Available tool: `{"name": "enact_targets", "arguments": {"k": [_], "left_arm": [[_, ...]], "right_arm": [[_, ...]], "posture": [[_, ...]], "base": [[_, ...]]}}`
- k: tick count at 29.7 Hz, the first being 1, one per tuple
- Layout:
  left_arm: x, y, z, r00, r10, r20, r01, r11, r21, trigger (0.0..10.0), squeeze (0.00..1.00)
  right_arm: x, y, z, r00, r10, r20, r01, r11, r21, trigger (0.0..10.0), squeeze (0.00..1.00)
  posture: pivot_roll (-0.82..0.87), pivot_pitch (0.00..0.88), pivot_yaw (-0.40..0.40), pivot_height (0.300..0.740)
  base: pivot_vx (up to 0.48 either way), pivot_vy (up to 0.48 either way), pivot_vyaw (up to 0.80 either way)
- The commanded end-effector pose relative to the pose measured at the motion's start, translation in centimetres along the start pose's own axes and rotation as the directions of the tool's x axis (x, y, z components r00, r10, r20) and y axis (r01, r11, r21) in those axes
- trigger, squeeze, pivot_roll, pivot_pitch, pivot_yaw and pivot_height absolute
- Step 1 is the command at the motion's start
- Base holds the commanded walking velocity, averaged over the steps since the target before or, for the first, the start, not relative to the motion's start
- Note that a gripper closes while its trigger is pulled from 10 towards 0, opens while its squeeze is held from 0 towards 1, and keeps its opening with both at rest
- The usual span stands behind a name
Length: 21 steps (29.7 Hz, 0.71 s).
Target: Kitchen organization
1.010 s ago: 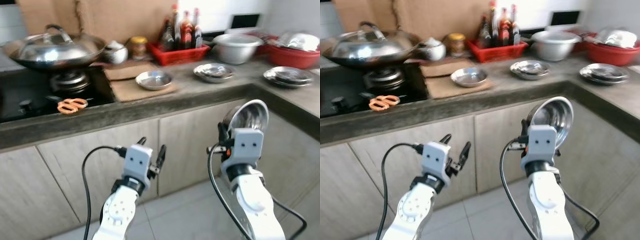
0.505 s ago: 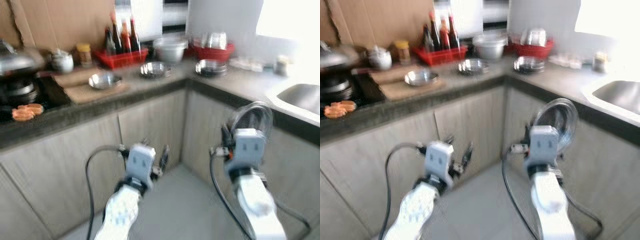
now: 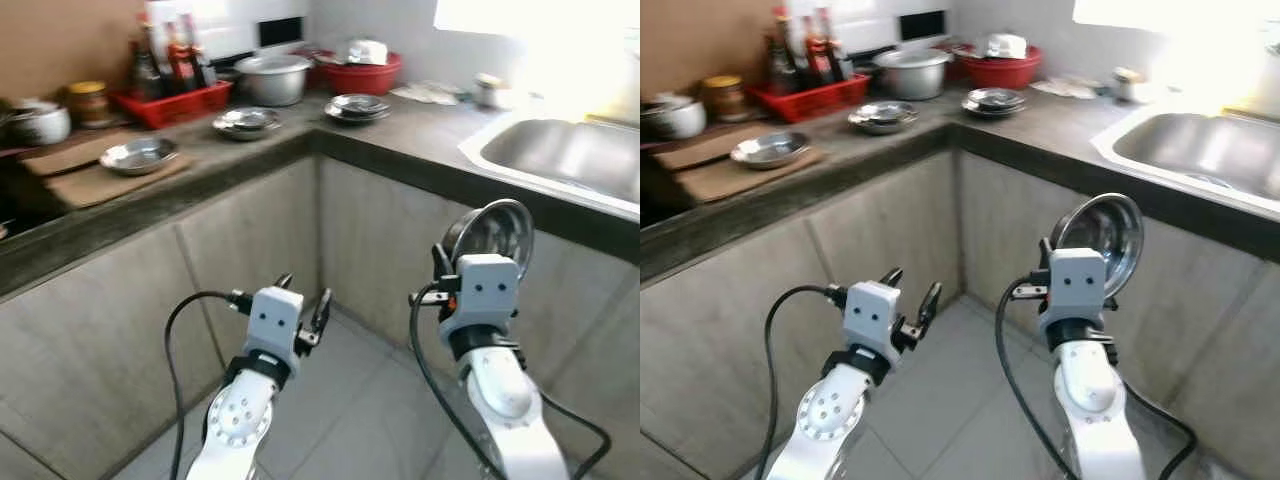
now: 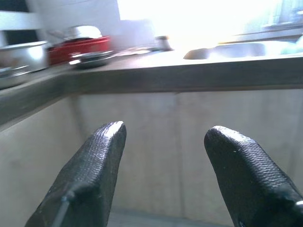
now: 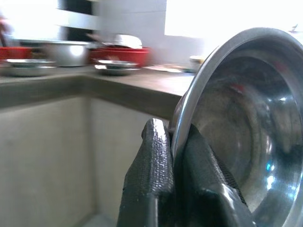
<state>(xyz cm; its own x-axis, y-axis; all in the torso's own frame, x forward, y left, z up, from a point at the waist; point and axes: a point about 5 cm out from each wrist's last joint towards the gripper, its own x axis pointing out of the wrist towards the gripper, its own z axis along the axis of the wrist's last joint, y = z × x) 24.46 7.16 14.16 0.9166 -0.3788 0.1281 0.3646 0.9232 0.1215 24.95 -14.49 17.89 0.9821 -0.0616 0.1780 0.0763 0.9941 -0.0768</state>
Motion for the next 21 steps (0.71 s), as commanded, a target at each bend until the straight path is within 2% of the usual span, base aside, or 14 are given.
{"name": "enact_targets", "arguments": {"k": [1,9,21], "left_arm": [[0.0,0.5,-0.1,1.0,0.01,-0.005,-0.01,1.0,0.015,10.0,0.0],[0.1,0.5,-0.1,1.0,0.008,-0.005,-0.008,1.0,0.016,10.0,0.0],[-0.2,0.5,-0.4,1.0,0.008,-0.015,-0.008,1.0,0.013,10.0,0.0]], "right_arm": [[0.1,0.5,0.7,1.0,0.01,0.03,-0.01,1.0,0.014,10.0,0.0],[0.5,0.7,1.3,0.998,0.017,0.059,-0.018,1.0,0.013,10.0,0.0],[0.8,1.0,1.7,0.995,0.058,0.08,-0.061,0.997,0.038,10.0,0.0]], "posture": [[0.09,0.0,-0.021,0.74],[0.08,0.0,-0.019,0.74],[0.09,0.0,-0.02,0.74]], "base": [[0.0,0.0,-0.8],[0.33,0.0,-0.78],[0.44,0.0,0.0]]}}
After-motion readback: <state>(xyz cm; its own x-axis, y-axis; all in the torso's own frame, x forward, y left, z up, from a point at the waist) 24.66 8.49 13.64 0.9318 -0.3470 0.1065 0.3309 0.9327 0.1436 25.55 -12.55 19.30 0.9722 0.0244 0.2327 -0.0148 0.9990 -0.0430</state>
